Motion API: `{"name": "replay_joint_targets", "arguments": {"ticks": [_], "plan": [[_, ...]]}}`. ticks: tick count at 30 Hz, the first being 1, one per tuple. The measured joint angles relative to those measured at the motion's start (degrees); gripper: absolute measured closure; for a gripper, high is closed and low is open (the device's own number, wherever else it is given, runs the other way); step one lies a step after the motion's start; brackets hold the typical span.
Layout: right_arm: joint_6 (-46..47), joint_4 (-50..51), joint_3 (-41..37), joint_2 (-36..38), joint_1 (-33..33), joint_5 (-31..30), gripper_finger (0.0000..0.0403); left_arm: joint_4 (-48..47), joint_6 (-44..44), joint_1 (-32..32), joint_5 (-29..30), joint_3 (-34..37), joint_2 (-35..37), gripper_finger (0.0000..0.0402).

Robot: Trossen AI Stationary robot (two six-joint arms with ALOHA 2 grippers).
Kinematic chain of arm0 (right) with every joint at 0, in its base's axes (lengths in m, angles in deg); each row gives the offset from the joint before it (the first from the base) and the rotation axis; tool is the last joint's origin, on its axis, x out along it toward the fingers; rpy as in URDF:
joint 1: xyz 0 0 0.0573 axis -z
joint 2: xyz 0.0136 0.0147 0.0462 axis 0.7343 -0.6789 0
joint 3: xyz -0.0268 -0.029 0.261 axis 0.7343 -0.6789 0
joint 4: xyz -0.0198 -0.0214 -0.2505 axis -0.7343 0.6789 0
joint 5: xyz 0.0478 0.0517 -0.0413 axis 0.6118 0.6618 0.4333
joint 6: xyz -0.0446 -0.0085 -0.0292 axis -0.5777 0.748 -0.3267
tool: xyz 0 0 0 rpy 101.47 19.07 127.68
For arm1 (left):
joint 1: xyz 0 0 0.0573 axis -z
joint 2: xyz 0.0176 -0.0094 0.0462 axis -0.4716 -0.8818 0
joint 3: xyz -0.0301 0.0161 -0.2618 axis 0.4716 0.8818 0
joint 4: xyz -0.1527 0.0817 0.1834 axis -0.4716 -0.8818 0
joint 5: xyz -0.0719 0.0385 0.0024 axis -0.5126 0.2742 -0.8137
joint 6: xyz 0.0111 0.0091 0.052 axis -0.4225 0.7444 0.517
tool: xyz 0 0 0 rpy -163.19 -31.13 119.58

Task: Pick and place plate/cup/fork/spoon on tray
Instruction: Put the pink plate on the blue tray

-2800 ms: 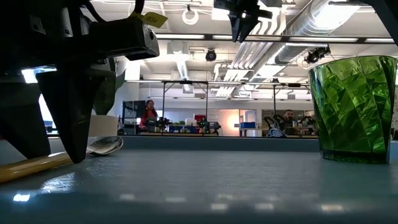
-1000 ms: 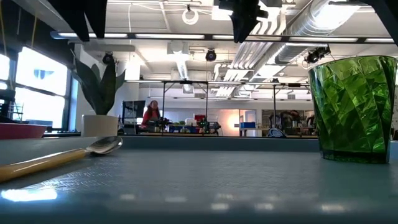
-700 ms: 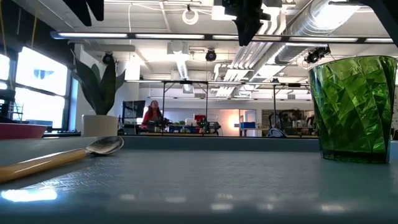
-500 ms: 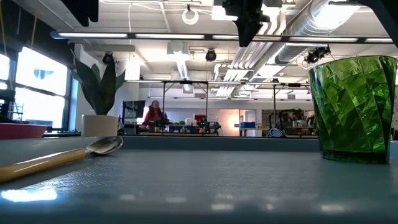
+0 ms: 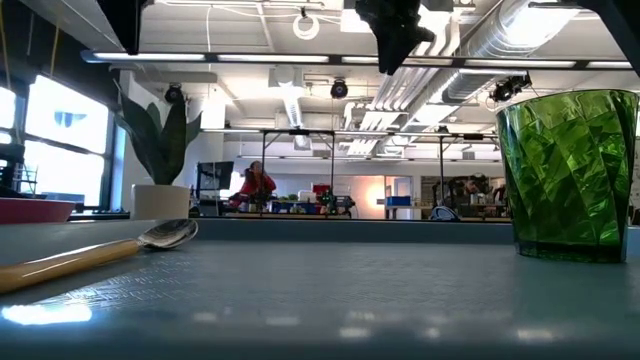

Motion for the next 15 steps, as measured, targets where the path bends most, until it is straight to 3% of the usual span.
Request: {"name": "replay_joint_targets", "arguments": {"ticks": [7,15], "plan": [[7.69,-0.02,0.0,0.0,-1.96,4.5,0.0295,0.0,18.33,-3.53,-5.96,0.0,0.0,0.0275],[15.74,-0.02,0.0,0.0,-5.88,8.06,0.0295,0.23,22.84,-2.97,-5.77,0.59,6.08,0.0275]]}}
